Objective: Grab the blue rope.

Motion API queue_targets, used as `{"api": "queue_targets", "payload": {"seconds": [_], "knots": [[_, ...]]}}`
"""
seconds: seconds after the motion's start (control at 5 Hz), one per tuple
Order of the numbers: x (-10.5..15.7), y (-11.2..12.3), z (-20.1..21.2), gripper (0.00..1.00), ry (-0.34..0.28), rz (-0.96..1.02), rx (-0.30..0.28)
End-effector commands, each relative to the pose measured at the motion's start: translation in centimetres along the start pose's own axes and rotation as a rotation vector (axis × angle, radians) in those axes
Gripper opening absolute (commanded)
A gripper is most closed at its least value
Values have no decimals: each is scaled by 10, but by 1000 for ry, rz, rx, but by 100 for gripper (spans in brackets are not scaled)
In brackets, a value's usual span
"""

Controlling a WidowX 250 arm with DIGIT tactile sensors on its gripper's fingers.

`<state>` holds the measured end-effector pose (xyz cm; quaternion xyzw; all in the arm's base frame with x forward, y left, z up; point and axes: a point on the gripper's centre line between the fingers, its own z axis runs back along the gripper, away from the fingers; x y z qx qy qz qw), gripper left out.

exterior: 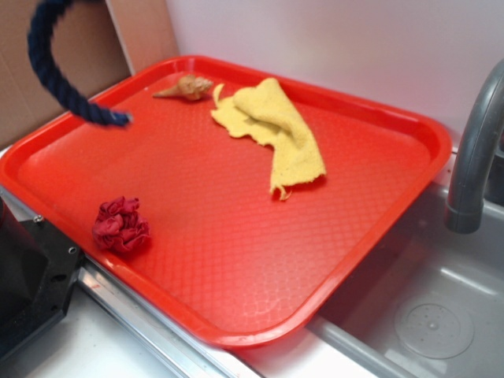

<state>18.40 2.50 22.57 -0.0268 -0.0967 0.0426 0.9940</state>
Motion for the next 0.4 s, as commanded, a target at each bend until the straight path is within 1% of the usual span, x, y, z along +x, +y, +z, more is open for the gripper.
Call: {"api": "queue_targets", "payload": {"seconds": [0.0, 0.2], "knots": [[11, 5, 23, 0, -37, 10, 17], [11, 2, 13, 0, -21, 4, 30]]}}
